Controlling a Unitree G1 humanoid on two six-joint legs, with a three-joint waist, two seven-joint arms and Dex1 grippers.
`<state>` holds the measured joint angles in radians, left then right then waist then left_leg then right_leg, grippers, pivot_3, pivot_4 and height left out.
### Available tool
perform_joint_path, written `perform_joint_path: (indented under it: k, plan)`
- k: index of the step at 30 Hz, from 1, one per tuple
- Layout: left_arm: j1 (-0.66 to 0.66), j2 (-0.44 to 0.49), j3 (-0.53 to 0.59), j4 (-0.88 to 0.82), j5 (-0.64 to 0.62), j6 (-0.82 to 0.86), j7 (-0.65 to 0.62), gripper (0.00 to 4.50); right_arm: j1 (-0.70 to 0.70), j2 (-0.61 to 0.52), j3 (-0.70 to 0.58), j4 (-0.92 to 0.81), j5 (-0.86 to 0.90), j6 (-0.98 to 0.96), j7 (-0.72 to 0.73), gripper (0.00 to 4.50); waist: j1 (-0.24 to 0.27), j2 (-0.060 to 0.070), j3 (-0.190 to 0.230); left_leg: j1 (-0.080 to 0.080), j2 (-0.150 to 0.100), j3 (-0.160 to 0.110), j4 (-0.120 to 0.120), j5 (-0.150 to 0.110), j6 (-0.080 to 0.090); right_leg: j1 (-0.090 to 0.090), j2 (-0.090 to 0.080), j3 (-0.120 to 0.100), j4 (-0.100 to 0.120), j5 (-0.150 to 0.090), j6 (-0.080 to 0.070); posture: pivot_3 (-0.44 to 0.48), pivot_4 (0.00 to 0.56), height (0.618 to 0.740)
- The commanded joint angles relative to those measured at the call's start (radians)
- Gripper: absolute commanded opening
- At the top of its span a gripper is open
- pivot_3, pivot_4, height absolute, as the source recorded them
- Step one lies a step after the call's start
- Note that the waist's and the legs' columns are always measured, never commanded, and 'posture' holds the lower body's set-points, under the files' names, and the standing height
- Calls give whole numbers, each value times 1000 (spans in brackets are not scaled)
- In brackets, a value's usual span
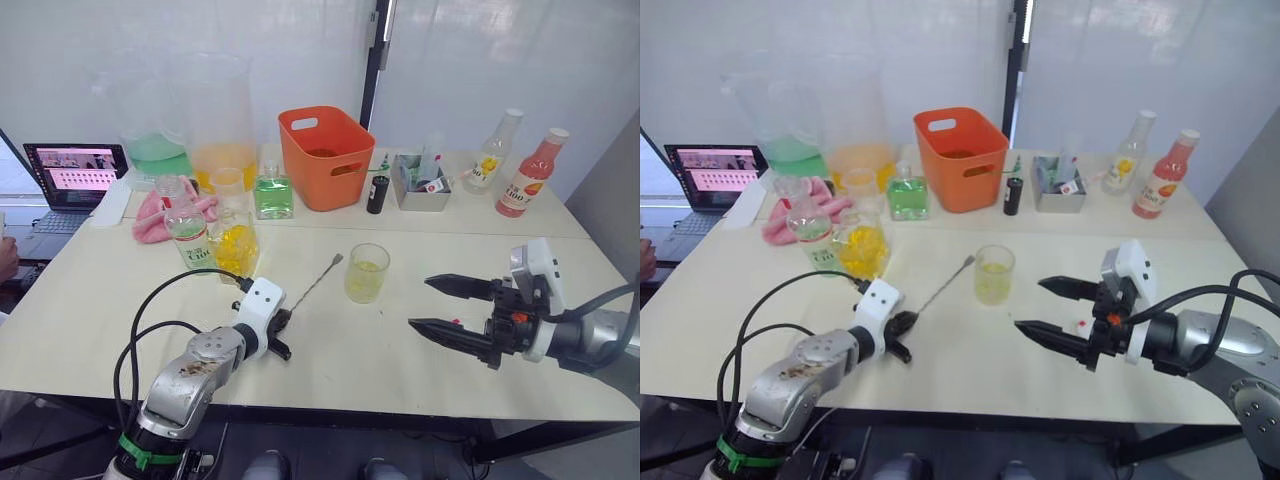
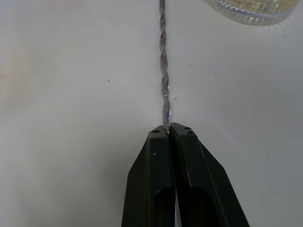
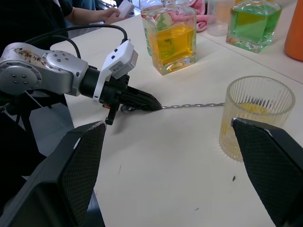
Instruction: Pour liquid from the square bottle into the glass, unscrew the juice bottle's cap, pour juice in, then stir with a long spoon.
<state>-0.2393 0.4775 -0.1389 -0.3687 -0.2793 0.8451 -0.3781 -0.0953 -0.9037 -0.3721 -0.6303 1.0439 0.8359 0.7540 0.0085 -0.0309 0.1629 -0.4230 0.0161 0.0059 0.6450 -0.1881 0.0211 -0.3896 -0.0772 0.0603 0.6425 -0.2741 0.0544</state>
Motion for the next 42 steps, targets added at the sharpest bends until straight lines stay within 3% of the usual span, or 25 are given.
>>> perform_joint_path:
  k: [1,4,9,12,16,24,29,30,36,42]
  plan:
    - [17,87,115,-3,-38,-125,-136,9,5,7,-20,-29,9,-23,-14,4500,-7,0,0,0,0,0,-1,0,0,0,0,0,0,0,0,0,150,739]
    - [38,184,218,19,-105,-196,-284,9,3,16,-5,-27,-5,-29,-19,4500,-9,0,0,0,2,0,-1,0,0,-1,0,0,0,0,-1,0,150,739]
    - [74,321,291,104,-150,-323,-522,9,-6,26,15,-21,-20,-39,-26,4500,-7,0,0,-1,2,1,-1,0,0,-1,-3,0,-1,0,-1,0,150,739]
    - [111,408,298,197,-148,-432,-697,9,-19,28,24,-15,-23,-41,-28,4500,-9,1,1,-1,2,1,-2,0,0,-2,-4,0,-2,-1,-2,0,150,739]
    - [116,458,266,293,-125,-561,-849,9,-32,26,37,-5,-26,-43,-27,4500,-7,1,1,-2,2,2,-3,0,0,-4,-11,-3,-2,-4,-8,0,150,739]
    - [24,382,95,519,93,-815,-841,9,-49,34,46,-8,-17,-33,-47,4500,1,1,1,-5,1,2,-3,0,0,-5,-20,-4,-3,-2,-4,0,150,739]
    - [3,391,72,538,86,-793,-894,9,-62,30,46,-5,-14,-29,-54,4500,3,4,0,-6,1,1,-3,0,0,-5,-23,-9,-3,-1,-3,0,150,739]
    - [-4,395,79,532,76,-776,-899,646,-64,32,49,-5,-15,-29,-57,4500,2,4,0,-6,1,1,-3,0,0,-4,-23,-10,-3,-1,-3,0,150,739]
    - [-70,441,95,431,17,-556,-935,2491,-58,48,62,-14,-17,-38,-77,4500,0,3,0,-7,1,0,-3,0,0,-4,-19,-16,-2,-1,-3,0,150,739]
    - [-109,480,20,353,89,-461,-927,2491,-48,60,54,-30,-10,-39,-97,4500,-2,3,0,-7,1,1,-3,0,1,-4,-15,-16,-2,-2,-2,0,150,739]
